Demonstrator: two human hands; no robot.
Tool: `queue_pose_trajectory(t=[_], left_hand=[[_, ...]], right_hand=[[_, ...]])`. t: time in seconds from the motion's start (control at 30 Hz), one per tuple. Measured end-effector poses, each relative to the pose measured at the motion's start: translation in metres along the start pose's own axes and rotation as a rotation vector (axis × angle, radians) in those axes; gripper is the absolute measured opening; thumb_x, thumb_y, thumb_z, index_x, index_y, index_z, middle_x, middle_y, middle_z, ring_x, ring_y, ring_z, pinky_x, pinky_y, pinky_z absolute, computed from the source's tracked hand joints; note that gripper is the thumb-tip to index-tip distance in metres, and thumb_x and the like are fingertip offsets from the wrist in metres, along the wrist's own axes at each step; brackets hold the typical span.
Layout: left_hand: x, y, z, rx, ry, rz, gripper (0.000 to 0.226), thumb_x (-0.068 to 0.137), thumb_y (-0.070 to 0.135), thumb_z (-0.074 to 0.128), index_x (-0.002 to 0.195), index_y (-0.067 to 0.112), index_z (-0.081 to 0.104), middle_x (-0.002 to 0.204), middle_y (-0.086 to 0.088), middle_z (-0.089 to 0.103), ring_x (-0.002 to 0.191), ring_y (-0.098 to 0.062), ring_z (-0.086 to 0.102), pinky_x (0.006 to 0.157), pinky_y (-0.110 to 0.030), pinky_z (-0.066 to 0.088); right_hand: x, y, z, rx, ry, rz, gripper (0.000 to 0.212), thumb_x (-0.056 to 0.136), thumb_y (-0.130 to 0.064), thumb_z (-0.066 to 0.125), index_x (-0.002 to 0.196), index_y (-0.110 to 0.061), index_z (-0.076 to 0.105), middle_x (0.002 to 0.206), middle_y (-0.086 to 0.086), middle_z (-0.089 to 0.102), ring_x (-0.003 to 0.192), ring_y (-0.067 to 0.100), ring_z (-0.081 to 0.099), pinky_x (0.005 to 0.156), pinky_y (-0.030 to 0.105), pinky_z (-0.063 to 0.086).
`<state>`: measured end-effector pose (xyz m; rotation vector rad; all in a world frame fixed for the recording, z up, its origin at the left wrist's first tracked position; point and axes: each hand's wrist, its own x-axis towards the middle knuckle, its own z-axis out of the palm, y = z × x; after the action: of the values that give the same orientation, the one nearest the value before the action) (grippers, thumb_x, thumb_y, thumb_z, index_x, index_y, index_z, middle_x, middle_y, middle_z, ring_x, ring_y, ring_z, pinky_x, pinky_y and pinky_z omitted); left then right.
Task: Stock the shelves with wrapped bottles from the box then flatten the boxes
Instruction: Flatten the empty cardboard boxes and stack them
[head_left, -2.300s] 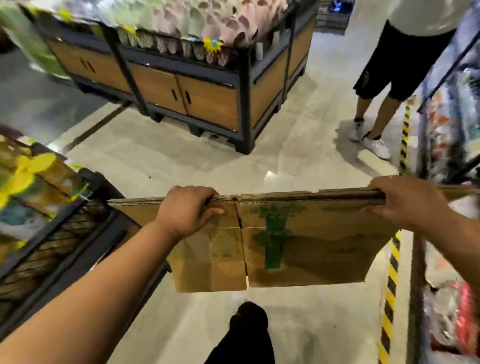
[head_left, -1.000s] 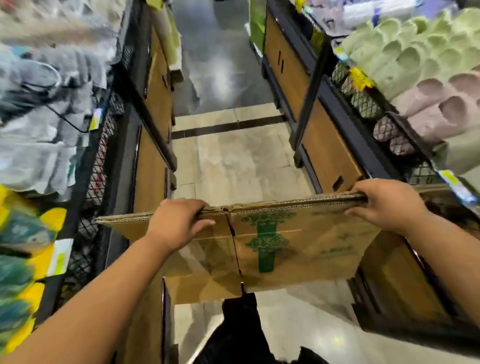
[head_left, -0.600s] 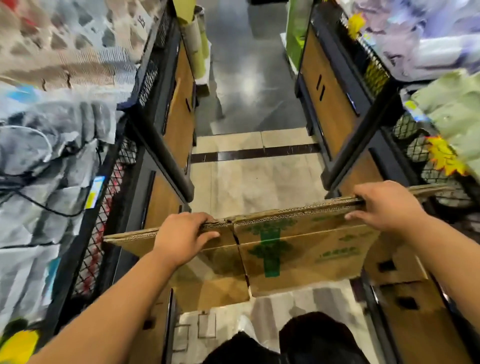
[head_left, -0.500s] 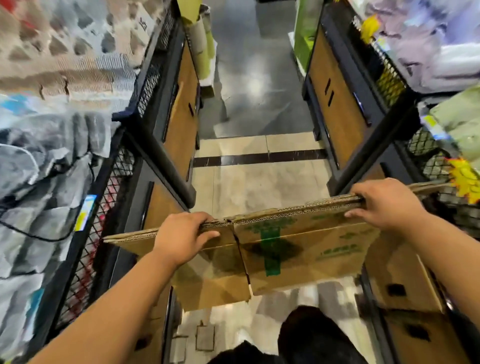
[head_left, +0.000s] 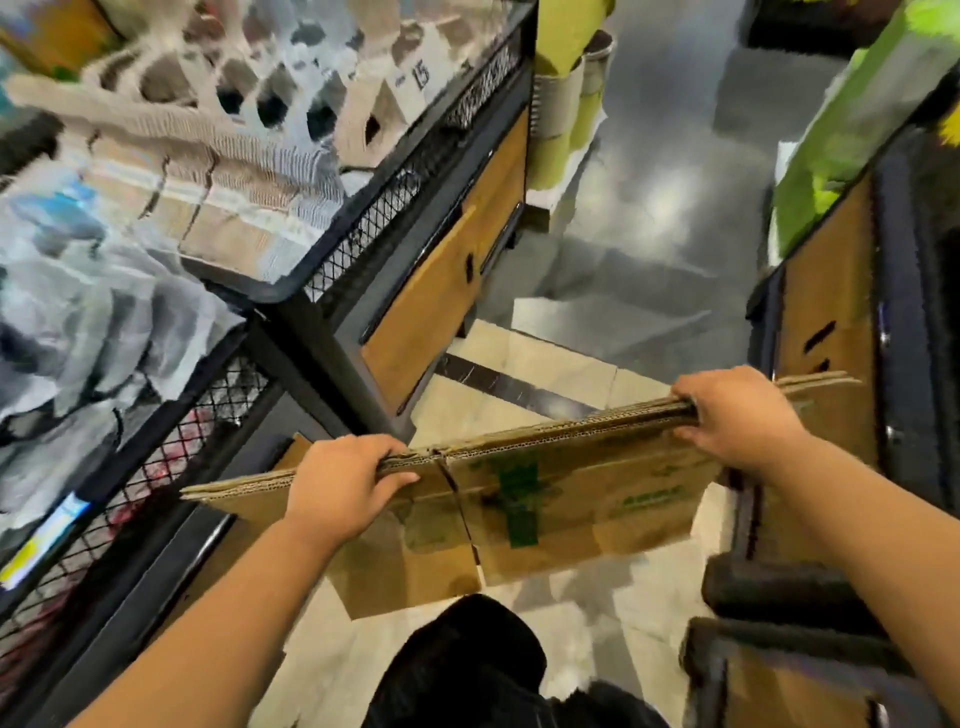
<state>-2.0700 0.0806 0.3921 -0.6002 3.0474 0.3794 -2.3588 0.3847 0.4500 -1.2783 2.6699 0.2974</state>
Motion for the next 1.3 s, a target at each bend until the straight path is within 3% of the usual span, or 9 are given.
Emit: queue_pose_trajectory(t=[0.2, 0.33, 0.67, 0.83, 1.03, 1.17, 1.3], left_hand=[[0.092, -0.029, 0.03, -0.073, -0.005, -0.242, 0.028, 0.086, 0.061, 0.062, 0.105, 0.041, 0.068, 0.09, 0.021, 0.07, 0.084, -0.005, 0.065, 0.076, -0.031, 0.055], [0.154, -0.054, 0.053, -0.166, -0.063, -0.397, 0.02, 0.086, 0.06, 0.064, 0.1, 0.044, 0.065, 0.088, 0.023, 0.065, 0.085, -0.002, 0.059, 0.078, -0.027, 0.05], [0.262, -0.088, 0.119, -0.213, -0.173, -0.677, 0.033, 0.088, 0.062, 0.059, 0.11, 0.039, 0.061, 0.099, 0.013, 0.067, 0.096, -0.014, 0.061, 0.08, -0.033, 0.05], [0.315, -0.095, 0.179, -0.227, -0.24, -0.848, 0.035, 0.089, 0.065, 0.055, 0.114, 0.04, 0.057, 0.109, 0.01, 0.068, 0.103, -0.018, 0.061, 0.086, -0.035, 0.05], [0.364, -0.101, 0.259, -0.263, -0.179, -1.014, 0.037, 0.084, 0.056, 0.069, 0.112, 0.032, 0.067, 0.103, 0.004, 0.073, 0.1, -0.024, 0.067, 0.083, -0.034, 0.051], [0.377, -0.114, 0.293, -0.301, -0.201, -1.098, 0.036, 0.084, 0.057, 0.067, 0.112, 0.034, 0.063, 0.105, 0.002, 0.072, 0.102, -0.025, 0.065, 0.084, -0.036, 0.051], [0.387, -0.131, 0.329, -0.309, -0.195, -1.202, 0.04, 0.085, 0.06, 0.065, 0.116, 0.036, 0.061, 0.111, 0.001, 0.071, 0.103, -0.027, 0.065, 0.087, -0.038, 0.052]], right_hand=[[0.173, 0.023, -0.007, -0.055, -0.017, -0.172, 0.021, 0.082, -0.045, 0.07, 0.091, -0.029, 0.059, 0.09, -0.006, 0.068, 0.09, 0.021, 0.064, 0.078, 0.033, 0.044], [0.275, 0.025, -0.005, -0.047, -0.038, -0.24, 0.021, 0.081, -0.044, 0.072, 0.09, -0.03, 0.06, 0.087, -0.007, 0.067, 0.086, 0.022, 0.064, 0.072, 0.032, 0.034], [0.491, 0.021, 0.048, -0.11, -0.113, -0.435, 0.024, 0.069, -0.034, 0.081, 0.081, -0.024, 0.063, 0.075, -0.002, 0.065, 0.077, 0.029, 0.064, 0.075, 0.036, 0.04], [0.586, 0.007, 0.106, -0.167, -0.127, -0.5, 0.016, 0.083, -0.032, 0.072, 0.093, -0.024, 0.064, 0.089, 0.001, 0.068, 0.091, 0.03, 0.062, 0.08, 0.035, 0.034], [0.696, -0.005, 0.187, -0.218, -0.166, -0.693, 0.021, 0.088, -0.043, 0.064, 0.103, -0.028, 0.062, 0.106, 0.003, 0.068, 0.108, 0.029, 0.058, 0.092, 0.036, 0.035], [0.736, -0.021, 0.217, -0.127, -0.154, -0.765, 0.023, 0.082, -0.034, 0.073, 0.099, -0.02, 0.068, 0.096, 0.012, 0.07, 0.096, 0.037, 0.061, 0.089, 0.042, 0.042], [0.762, -0.042, 0.25, -0.162, -0.064, -0.832, 0.026, 0.081, -0.035, 0.077, 0.096, -0.016, 0.069, 0.086, 0.012, 0.069, 0.084, 0.034, 0.06, 0.083, 0.042, 0.043]])
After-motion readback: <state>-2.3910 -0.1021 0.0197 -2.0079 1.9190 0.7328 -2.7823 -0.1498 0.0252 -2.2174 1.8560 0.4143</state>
